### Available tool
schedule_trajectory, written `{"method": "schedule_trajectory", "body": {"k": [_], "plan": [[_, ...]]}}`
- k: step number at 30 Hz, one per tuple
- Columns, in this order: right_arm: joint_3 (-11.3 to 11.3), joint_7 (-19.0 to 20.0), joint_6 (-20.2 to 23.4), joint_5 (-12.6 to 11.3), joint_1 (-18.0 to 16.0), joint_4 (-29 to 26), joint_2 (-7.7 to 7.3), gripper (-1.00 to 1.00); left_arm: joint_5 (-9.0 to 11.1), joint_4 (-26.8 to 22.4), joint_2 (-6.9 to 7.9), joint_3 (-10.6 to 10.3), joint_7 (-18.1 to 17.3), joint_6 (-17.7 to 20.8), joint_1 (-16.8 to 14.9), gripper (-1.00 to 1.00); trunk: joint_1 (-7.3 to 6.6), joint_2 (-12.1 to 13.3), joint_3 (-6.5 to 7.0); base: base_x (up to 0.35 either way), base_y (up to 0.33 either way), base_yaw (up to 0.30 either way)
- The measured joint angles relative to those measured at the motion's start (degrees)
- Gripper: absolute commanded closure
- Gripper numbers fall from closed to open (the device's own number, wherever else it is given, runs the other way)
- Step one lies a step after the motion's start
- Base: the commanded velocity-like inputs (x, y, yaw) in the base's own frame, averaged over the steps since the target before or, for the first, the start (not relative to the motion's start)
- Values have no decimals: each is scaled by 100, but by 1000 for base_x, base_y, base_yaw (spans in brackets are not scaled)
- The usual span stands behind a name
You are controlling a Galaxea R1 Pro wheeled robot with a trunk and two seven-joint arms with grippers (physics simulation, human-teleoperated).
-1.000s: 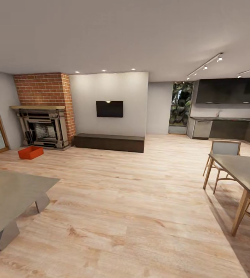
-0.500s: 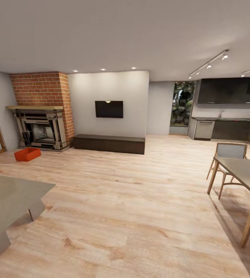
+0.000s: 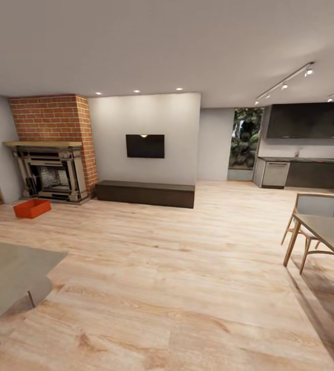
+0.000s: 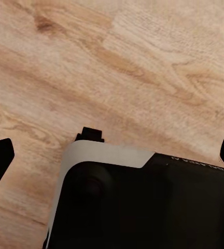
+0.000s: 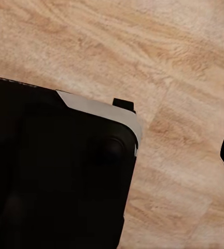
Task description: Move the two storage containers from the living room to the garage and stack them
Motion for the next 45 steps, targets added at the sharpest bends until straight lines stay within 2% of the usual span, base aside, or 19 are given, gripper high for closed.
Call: {"method": "schedule_trajectory", "body": {"k": [45], "plan": [[55,-7,25,-7,1,0,-46,-100,0,0,12,2,1,-5,0,-100,0,0,0,323,0,0]]}}
